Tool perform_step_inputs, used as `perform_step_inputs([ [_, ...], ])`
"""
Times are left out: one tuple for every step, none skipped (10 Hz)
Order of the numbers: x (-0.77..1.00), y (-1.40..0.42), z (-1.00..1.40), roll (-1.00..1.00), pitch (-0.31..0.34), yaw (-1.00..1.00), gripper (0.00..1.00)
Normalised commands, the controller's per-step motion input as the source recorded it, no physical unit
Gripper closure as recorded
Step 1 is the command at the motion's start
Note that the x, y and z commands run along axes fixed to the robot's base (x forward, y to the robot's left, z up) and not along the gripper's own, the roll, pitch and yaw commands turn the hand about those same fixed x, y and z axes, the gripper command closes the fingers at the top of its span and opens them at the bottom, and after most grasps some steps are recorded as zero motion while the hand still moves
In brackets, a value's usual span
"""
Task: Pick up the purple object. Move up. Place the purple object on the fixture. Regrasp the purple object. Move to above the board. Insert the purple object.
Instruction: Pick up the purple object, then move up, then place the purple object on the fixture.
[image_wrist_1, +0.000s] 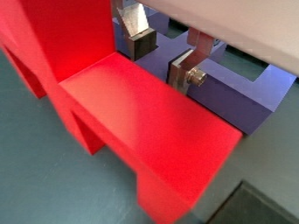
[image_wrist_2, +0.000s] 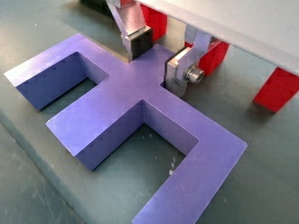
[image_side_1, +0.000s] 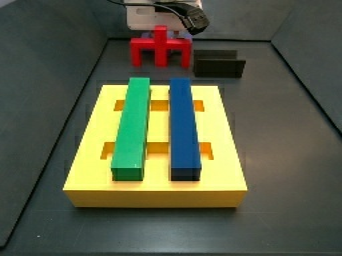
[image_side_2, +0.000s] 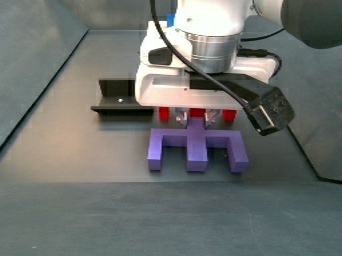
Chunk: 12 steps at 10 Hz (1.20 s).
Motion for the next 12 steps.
perform_step_inputs([
  [0.0, 0.0, 0.0, 0.0, 0.0, 0.0, 1.0],
  [0.0, 0.0, 0.0, 0.0, 0.0, 0.0, 1.0],
  [0.0, 0.0, 0.83, 0.0, 0.0, 0.0, 1.0],
  [-0.02, -0.06, 0.81, -0.01, 0.02, -0.03, 1.0],
  [-0.06, -0.06, 0.6, -0.01, 0.035, -0.04, 1.0],
  [-0.03, -0.03, 0.3, 0.01, 0.006, -0.03, 1.0],
  [0.05, 0.0, 0.0, 0.0, 0.0, 0.0, 1.0],
  [0.17, -0.04, 0.24, -0.27, 0.0, -0.05, 1.0],
  [0.59, 0.0, 0.57, -0.54, 0.197, -0.11, 1.0],
  [0.83, 0.02, 0.61, -0.64, 0.309, -0.13, 1.0],
  [0.88, 0.0, 0.63, -0.6, 0.326, -0.15, 1.0],
  [0.89, 0.0, 0.63, -0.57, 0.343, -0.16, 1.0],
])
